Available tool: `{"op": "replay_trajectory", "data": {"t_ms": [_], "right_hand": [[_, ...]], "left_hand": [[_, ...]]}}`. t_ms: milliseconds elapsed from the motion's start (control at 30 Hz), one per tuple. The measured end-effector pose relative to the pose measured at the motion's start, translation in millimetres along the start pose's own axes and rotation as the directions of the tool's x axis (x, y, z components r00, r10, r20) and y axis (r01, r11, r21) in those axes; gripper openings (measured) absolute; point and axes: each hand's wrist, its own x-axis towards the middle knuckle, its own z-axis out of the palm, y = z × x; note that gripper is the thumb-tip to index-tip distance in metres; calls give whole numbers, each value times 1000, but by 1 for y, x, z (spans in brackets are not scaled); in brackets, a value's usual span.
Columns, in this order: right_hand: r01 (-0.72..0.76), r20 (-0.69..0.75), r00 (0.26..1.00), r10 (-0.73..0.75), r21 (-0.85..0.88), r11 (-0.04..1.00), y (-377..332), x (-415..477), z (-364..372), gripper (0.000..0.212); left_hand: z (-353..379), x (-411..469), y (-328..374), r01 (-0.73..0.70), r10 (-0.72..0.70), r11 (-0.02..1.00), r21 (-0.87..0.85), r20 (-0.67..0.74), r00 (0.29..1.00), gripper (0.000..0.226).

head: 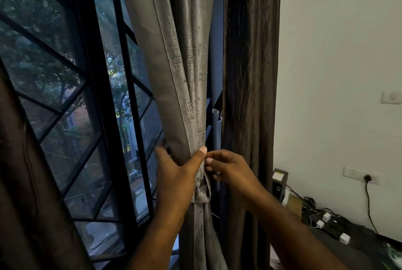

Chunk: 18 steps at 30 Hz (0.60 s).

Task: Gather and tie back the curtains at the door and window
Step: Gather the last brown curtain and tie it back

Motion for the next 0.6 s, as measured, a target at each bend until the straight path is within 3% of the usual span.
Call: {"op": "replay_trajectory", "data": {"t_ms": [67,100,167,200,300,433,600], "right_hand": [[6,-1,1000,-6,-51,999,-11,-2,-6,17],[12,-1,1000,-12,-65,998,-18,-4,-10,17],[49,-32,998,-52,-83,995,-36,-6,-22,18],[79,-65,994,-86,-100,992,-47,-5,-32,18],[154,-177,968,-176,-130,979,-76,7,-62,17],[233,-344,897,-277,-163,959,-107,38,-119,16],[209,-497,819,-286,-205,956,-119,99,-208,19]], "left_hand": [[1,-8,10,-199,215,975,102,-177,960,73],[2,-12,17,-335,374,924,186,-250,893,69],[7,-16,29,-564,628,776,280,-265,732,56],[15,-16,36,-629,673,739,240,-240,699,48],[44,-12,54,-600,600,798,53,-155,785,31],[99,21,61,-419,419,908,-12,-13,908,19],[181,94,53,-312,311,946,90,21,950,37]]}}
